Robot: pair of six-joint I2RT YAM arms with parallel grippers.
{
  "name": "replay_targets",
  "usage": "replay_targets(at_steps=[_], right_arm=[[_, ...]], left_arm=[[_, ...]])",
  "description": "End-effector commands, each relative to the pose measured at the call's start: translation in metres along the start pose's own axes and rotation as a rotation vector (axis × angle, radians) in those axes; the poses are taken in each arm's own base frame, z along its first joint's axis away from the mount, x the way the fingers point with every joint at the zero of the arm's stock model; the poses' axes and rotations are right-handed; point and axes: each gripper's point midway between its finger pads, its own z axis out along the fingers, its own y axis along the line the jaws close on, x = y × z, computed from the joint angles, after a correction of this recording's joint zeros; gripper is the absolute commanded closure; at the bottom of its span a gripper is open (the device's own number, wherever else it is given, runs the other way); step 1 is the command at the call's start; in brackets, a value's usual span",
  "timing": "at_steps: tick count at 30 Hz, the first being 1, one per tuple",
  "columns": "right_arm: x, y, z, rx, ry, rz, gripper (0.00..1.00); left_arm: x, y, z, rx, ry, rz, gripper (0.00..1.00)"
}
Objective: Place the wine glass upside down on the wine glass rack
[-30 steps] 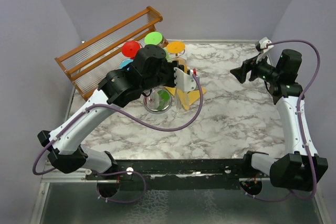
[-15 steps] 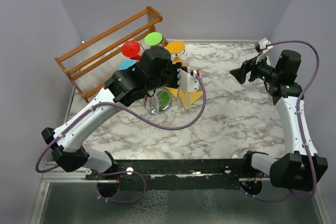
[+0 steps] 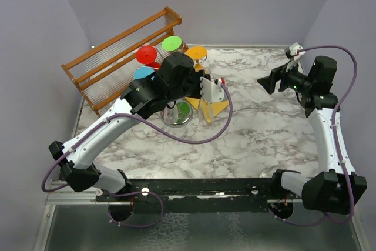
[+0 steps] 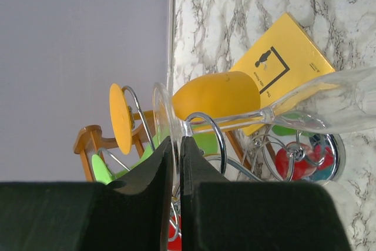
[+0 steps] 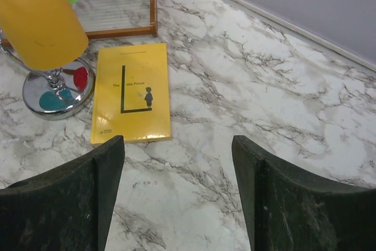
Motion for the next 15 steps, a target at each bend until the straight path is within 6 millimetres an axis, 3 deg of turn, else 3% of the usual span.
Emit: replay_targets(at_steps=[1, 15], right_arm=[[-0.0074, -0.0006, -0.0033, 0.011, -0.027, -0.041, 0.27], [-0.0066, -0.0007, -0.0033, 0.011, -0.026, -0.043, 0.27]], left_arm=[[-0.004, 0.0105, 0.0011, -0.054, -0.006, -0.018, 0.9], [-0.0076, 0.0077, 0.0049, -0.04, -0.023, -0.053, 0.78]])
